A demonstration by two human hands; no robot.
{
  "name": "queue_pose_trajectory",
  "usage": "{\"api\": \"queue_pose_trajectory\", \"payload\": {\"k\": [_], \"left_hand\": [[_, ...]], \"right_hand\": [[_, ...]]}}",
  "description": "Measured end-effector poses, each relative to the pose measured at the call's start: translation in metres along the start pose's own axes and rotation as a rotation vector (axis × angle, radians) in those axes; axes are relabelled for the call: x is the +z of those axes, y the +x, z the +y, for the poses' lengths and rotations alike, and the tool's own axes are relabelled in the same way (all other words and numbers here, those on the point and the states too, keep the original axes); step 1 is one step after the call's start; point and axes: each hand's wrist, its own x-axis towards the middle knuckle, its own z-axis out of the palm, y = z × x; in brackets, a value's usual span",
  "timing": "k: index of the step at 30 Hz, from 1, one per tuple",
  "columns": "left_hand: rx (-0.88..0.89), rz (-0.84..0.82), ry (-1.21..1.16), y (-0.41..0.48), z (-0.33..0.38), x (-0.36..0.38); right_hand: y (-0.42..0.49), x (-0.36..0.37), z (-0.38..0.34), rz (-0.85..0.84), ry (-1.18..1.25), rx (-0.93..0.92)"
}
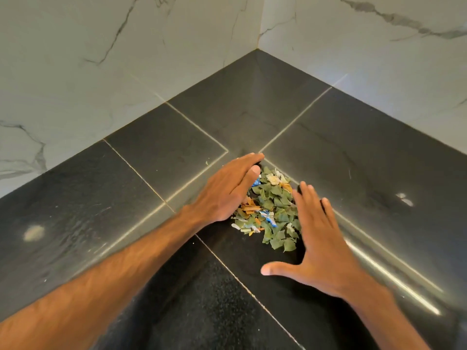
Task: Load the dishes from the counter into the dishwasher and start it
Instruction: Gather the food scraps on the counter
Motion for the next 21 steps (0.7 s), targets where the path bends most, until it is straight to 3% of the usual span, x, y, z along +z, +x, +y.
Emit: {"api": "queue_pose_trajectory", "payload": {"k": [4, 10, 21], "left_hand": [[-0.011, -0.004, -0.109, -0.009, 0.010, 0.010], [-0.098, 0.094, -0.497, -0.011, 0.015, 0.006], [-0.281, 0.156, -0.662, -0.013, 0.019, 0.009]], "right_hand": [[0.018, 0.012, -0.021, 0.125, 0.018, -0.008], [0.052, 0.017, -0.027, 0.237, 0.164, -0.026], [0.081, 0.028, -0.033, 0.382, 0.133, -0.115]]}}
